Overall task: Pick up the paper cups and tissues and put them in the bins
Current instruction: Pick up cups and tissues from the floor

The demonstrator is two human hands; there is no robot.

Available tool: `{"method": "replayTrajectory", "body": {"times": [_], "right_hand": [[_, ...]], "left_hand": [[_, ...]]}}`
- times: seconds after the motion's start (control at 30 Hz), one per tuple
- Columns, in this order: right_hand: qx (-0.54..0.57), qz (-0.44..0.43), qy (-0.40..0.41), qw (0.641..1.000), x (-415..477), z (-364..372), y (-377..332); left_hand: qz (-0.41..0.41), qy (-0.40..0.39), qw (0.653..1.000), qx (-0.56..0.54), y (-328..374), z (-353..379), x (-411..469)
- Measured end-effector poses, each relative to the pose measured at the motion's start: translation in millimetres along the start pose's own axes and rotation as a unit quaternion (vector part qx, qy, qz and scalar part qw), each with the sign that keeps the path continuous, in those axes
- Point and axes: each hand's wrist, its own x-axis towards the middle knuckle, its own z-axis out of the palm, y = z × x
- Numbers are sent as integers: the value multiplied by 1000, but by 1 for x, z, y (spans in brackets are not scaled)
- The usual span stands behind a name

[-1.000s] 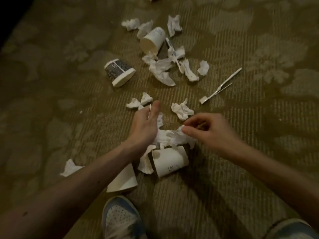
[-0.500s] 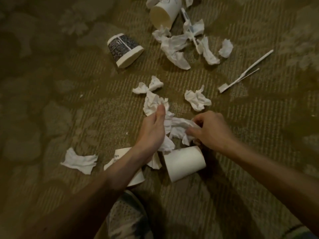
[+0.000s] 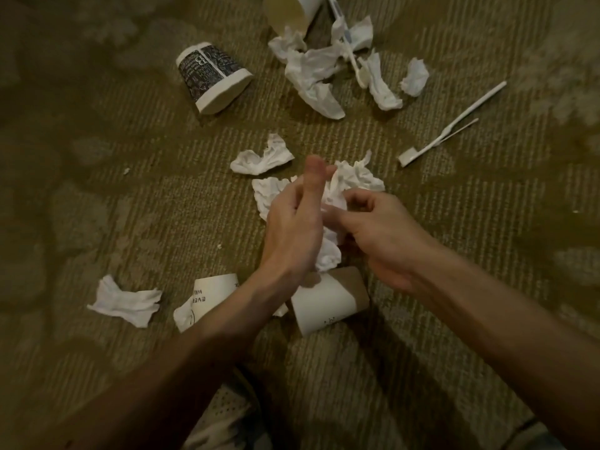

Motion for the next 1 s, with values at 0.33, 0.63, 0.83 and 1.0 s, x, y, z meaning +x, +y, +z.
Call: {"method": "replayTrajectory", "body": {"times": [0.33,0.63,0.83,1.0], "right_hand": [[-21,50,-148,988,5,14,4],[-631,-176,-142,742,19,43,35],[-686,-193,-133,689,34,49,46],[-585,-140,-117,790,40,41,47]], "left_hand": [[39,83,995,38,-6,-43,1],[-69,108,987,97,-29,-104,-5],[-54,78,993,72,-29,-103,-9],[-69,67,994,53,-26,-105,-6]]}}
